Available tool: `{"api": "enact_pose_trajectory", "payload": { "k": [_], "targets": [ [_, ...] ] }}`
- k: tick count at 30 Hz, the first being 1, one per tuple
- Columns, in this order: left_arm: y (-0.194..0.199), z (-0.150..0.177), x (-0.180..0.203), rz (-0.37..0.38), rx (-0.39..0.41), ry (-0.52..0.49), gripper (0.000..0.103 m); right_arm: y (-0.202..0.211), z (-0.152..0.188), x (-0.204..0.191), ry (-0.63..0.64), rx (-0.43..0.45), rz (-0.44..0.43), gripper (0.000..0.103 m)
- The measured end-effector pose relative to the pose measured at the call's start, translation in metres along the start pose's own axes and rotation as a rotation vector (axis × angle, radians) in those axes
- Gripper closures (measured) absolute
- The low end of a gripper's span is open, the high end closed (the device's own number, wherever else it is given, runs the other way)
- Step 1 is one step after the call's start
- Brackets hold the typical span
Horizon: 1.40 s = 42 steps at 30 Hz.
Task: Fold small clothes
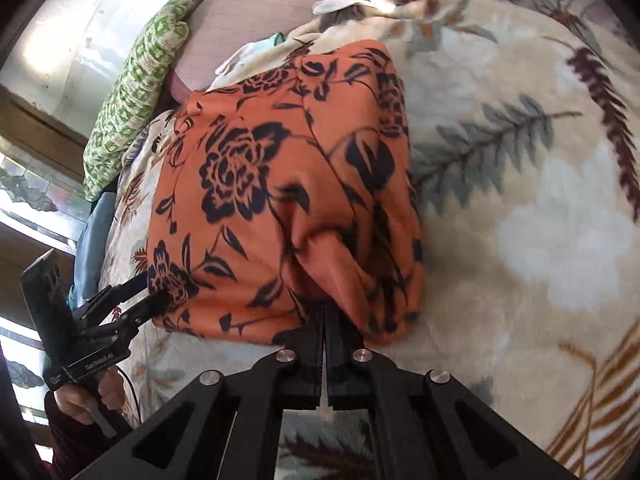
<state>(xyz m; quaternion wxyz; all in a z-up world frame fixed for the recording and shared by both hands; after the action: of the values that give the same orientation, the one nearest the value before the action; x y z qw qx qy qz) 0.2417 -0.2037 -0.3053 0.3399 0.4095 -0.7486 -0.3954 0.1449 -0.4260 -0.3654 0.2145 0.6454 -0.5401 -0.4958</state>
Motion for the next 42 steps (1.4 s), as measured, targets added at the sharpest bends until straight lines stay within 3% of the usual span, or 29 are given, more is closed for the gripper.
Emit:
{"api": "enact_pose_trajectory", "payload": {
  "k": [8, 10, 13, 15, 18, 20, 22, 25, 27, 32, 35, 37, 40, 42],
  "targets": [
    [0.024, -0.018, 0.002, 0.070, 0.106, 0.048, 0.031, 0.044, -0.033, -0.027, 0.117, 0.199, 0.081, 0.099],
    [0.013, -0.013, 0.003, 0.034, 0.067, 0.027, 0.031, 0.030, -0.035, -0.019, 0.094, 0.153, 0.121, 0.099],
    [-0.006, -0.002, -0.003, 0.011, -0.020, 0.034, 0.030, -0.006, -0.022, 0.000, -0.006, 0.005, 0.068, 0.098],
    [-0.004, -0.002, -0.008, 0.038, -0.036, 0.064, 0.030, -0.001, -0.018, 0.005, -0.032, -0.015, 0.040, 0.101],
    [0.002, -0.003, -0.012, 0.022, -0.021, 0.049, 0.030, 0.003, -0.006, 0.011, -0.014, -0.076, 0.070, 0.101],
    [0.009, -0.007, -0.013, 0.039, 0.006, 0.071, 0.031, 0.011, -0.010, 0.009, -0.019, -0.043, 0.063, 0.102],
    [0.022, -0.016, -0.009, 0.070, 0.061, 0.078, 0.031, 0.029, -0.020, -0.006, 0.077, 0.023, 0.096, 0.100],
    [0.033, -0.030, -0.003, 0.120, 0.120, 0.110, 0.031, 0.056, -0.047, -0.040, 0.160, 0.172, 0.042, 0.096],
    [0.028, -0.037, -0.002, 0.131, 0.125, 0.140, 0.031, 0.054, -0.061, -0.057, 0.187, 0.211, 0.031, 0.096],
    [-0.012, -0.025, 0.003, 0.089, 0.009, 0.137, 0.030, -0.004, -0.100, -0.074, 0.125, 0.156, -0.025, 0.096],
    [-0.022, -0.013, 0.000, 0.114, -0.059, 0.156, 0.030, -0.053, -0.104, -0.062, 0.078, 0.025, 0.056, 0.098],
    [-0.020, -0.010, 0.000, 0.127, -0.056, 0.151, 0.030, -0.055, -0.117, -0.063, 0.020, 0.028, 0.039, 0.098],
    [-0.016, -0.009, 0.000, 0.132, -0.043, 0.124, 0.030, -0.036, -0.143, -0.096, 0.138, 0.105, 0.020, 0.095],
    [-0.012, -0.008, -0.001, 0.136, -0.034, 0.118, 0.030, -0.047, -0.160, -0.118, 0.174, 0.062, -0.023, 0.095]
  ]
}}
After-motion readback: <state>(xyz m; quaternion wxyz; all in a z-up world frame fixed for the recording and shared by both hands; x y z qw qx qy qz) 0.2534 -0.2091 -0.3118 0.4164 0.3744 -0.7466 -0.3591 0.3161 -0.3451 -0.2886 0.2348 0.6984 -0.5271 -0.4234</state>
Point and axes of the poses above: each gripper's, at about its wrist camera, not at the fingertips, and y roughly against the way its jaws point, x to its right, z to its underside, the point moved 7 cm from there along -y, roughly the way its jaws point, and after that the axes turned 10 degrees about y, right-handed, at the moved point
